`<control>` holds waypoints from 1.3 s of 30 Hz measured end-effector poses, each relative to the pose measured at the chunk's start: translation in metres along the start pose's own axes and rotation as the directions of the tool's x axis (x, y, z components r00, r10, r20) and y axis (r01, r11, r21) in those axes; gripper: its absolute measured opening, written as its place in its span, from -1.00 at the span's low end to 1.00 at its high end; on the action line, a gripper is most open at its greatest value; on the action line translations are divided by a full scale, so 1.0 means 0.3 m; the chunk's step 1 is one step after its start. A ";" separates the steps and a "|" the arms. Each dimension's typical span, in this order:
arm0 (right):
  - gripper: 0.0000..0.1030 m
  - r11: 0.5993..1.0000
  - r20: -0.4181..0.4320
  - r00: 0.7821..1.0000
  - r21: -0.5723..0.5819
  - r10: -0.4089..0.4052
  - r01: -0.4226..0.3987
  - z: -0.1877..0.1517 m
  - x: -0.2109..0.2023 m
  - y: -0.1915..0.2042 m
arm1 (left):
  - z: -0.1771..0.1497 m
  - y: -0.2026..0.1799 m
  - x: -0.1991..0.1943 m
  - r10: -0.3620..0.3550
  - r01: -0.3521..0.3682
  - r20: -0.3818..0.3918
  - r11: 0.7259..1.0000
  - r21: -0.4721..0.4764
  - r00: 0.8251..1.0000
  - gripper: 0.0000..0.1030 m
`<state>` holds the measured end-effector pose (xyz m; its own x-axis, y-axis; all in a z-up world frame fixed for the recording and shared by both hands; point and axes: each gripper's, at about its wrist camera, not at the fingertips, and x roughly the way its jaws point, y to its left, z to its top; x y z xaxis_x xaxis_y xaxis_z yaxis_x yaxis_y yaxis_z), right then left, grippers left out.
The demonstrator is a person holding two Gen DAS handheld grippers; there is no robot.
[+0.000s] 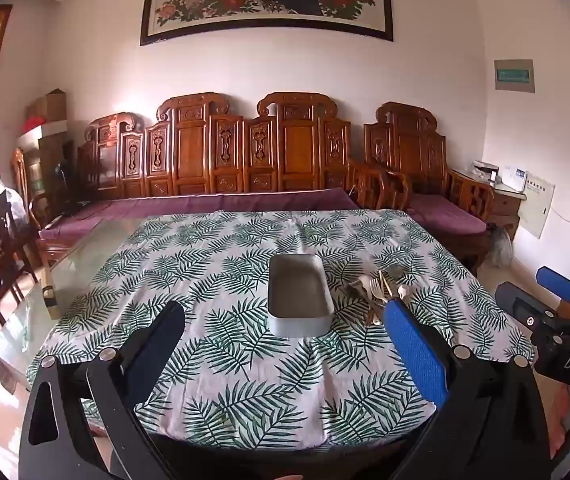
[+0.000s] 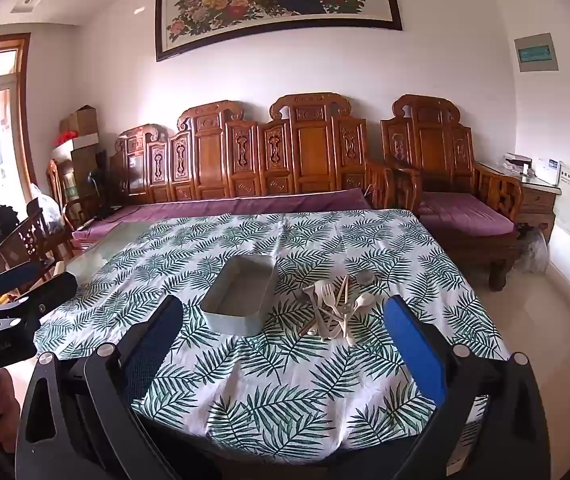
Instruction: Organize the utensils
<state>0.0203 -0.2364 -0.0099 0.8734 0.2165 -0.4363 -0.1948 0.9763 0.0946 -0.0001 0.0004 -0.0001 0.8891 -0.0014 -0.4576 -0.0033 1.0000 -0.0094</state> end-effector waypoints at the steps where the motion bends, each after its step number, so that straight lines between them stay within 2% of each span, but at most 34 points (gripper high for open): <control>1: 0.96 1.000 0.000 1.000 0.001 0.001 -0.001 0.000 0.000 -0.001 | 0.000 0.001 0.000 0.002 -0.002 0.000 1.000 0.000 1.000 0.87; 39: 0.96 1.000 0.004 1.000 -0.004 0.006 -0.006 0.015 0.002 0.007 | 0.008 0.000 -0.011 -0.001 0.001 0.014 1.000 0.002 1.000 0.87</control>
<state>0.0226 -0.2344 -0.0059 0.8739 0.2224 -0.4324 -0.2017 0.9750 0.0938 -0.0018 0.0004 0.0034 0.8954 -0.0019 -0.4452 -0.0020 1.0000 -0.0083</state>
